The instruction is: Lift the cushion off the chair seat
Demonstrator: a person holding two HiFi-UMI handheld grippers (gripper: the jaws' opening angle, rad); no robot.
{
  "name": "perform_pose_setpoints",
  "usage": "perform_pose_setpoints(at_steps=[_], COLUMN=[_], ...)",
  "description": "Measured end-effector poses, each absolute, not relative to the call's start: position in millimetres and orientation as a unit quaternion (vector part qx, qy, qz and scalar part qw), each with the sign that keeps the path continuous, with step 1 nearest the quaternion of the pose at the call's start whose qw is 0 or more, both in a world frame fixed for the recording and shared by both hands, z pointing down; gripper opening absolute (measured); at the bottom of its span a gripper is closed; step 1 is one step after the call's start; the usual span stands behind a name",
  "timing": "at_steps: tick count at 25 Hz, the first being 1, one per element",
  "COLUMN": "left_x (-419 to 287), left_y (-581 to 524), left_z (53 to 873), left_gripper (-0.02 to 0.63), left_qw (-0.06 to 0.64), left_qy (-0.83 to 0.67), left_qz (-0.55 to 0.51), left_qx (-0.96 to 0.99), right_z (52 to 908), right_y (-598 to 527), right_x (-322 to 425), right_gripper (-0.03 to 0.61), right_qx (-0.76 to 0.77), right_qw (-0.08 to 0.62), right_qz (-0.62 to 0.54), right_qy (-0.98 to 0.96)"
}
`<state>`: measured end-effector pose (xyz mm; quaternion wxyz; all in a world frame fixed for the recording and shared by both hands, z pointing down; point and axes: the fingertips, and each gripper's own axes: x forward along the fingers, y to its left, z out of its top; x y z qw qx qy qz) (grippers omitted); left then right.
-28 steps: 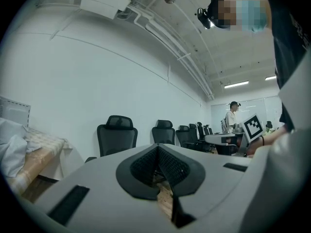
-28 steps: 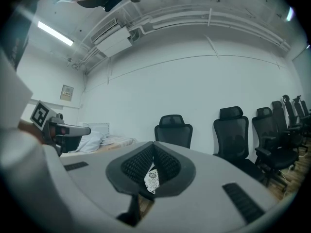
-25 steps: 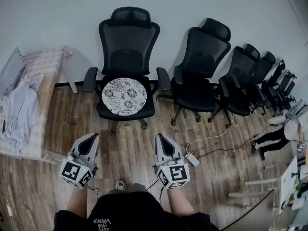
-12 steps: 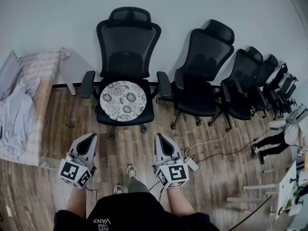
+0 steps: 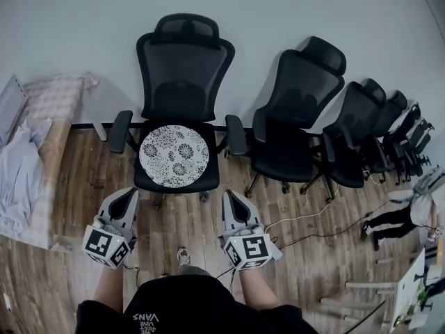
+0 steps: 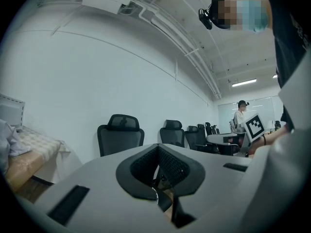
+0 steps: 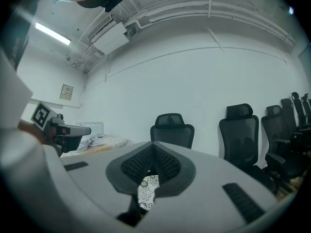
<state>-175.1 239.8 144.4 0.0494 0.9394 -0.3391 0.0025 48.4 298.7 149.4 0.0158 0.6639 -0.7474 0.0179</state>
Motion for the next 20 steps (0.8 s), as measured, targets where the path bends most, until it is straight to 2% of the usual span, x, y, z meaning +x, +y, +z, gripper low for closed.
perform_pose_setpoints(at_steps=[20], left_x=[-147], left_y=[160], left_z=[150], left_gripper=[0.009], left_qw=[0.056], left_qy=[-0.371], left_qz=[0.006], left_qx=[0.927], right_z=[157], right_y=[203], right_x=[78], right_gripper=[0.017], right_qx=[0.632], right_qw=[0.02], right_qz=[0.026], right_qy=[-0.774])
